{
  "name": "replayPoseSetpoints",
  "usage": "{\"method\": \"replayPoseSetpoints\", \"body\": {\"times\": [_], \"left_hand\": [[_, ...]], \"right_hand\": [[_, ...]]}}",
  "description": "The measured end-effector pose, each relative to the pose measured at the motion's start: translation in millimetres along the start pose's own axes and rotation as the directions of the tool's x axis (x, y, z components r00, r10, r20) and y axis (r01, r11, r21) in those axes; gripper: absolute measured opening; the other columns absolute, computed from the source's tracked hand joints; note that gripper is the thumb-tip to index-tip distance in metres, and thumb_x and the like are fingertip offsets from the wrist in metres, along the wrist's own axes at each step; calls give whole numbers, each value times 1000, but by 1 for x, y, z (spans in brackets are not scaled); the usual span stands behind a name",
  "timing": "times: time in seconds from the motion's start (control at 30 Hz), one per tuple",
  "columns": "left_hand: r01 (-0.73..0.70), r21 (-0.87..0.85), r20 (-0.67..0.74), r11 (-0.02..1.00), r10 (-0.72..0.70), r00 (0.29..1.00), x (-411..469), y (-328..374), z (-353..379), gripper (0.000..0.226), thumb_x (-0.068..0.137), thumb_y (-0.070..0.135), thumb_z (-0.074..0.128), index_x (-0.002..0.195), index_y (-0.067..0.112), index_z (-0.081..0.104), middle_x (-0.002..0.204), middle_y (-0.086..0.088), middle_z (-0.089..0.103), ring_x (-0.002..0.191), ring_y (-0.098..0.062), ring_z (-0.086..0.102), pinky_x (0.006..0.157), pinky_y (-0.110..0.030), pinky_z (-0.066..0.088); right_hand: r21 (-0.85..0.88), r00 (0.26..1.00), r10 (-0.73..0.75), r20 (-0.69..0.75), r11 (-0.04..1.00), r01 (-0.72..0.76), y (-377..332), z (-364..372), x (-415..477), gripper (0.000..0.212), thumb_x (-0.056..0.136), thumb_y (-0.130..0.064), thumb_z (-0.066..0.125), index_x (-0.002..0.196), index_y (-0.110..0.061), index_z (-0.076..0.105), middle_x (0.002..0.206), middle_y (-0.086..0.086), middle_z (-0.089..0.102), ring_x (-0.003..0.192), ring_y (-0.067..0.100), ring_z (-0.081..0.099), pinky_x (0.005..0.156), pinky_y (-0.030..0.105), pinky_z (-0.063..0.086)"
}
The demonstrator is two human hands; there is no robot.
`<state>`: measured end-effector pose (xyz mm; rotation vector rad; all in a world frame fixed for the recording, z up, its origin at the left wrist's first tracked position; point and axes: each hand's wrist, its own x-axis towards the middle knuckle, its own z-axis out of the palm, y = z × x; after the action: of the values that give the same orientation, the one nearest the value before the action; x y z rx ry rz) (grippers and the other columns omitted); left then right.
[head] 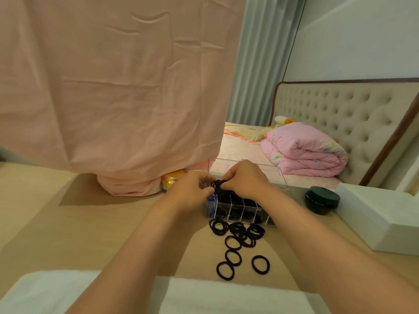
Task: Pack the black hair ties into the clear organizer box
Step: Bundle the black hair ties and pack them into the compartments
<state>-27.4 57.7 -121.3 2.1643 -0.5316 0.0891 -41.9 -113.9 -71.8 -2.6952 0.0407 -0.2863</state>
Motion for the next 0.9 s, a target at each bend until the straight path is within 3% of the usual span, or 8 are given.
{"method": "replayPoseSetpoints", "body": {"times": [0.1,0.23,0.3,0.47,0.57,0.67,0.8,0.9], "left_hand": [[-59,70,5,996,58,998,1,0,0,34,94,20,62,126,29,69,123,6,69,111,-11,63,99,-40,53],[-137,182,18,974,136,991,-1,1,-2,31,96,25,60,123,36,71,116,4,69,103,-11,63,94,-36,54],[-162,231,14,959,163,987,-3,2,-1,31,97,30,59,125,39,69,119,4,66,110,-12,57,97,-35,50],[-186,332,11,925,194,981,-7,9,2,32,99,39,52,127,34,68,124,6,61,122,-14,46,101,-40,44],[-193,392,25,900,199,980,-6,11,4,34,100,41,47,126,34,69,131,11,58,126,-13,41,106,-38,38],[-178,445,83,878,157,984,-4,12,6,38,101,42,45,132,34,65,142,10,48,133,-15,31,112,-39,29],[-141,330,79,933,121,989,-2,11,4,37,98,25,48,129,31,67,135,7,56,128,-14,42,109,-36,37],[-37,148,-26,988,41,999,-3,10,-1,38,92,8,47,117,26,70,123,3,67,111,-13,59,99,-38,52]], "right_hand": [[-180,1000,-7,-31,984,1,-9,7,2,11,87,-23,75,95,-29,81,93,-7,75,88,17,68,78,33,58],[-377,987,-62,145,919,113,-10,14,5,17,92,-14,62,88,-23,76,88,0,69,90,27,67,76,35,56],[-375,968,-64,243,914,155,-6,12,10,18,94,-13,57,86,-16,73,80,2,63,85,28,64,73,36,53],[-182,877,-112,468,959,219,-8,-14,12,30,102,-11,50,119,-11,75,91,4,65,82,17,54,73,26,44],[-48,894,-133,428,984,170,-4,-29,10,35,101,-9,50,128,-19,71,119,1,70,97,16,66,85,27,51],[-24,922,-128,366,989,147,2,-34,4,41,97,-3,49,129,-17,70,134,-1,66,115,14,62,92,22,46],[-161,936,-184,301,957,240,14,-25,-12,41,95,-25,43,120,-20,75,128,5,71,120,23,60,106,33,40],[-371,903,-275,331,842,393,17,-13,-18,54,94,-36,28,117,-19,74,131,5,67,134,18,47,113,35,17]]}}
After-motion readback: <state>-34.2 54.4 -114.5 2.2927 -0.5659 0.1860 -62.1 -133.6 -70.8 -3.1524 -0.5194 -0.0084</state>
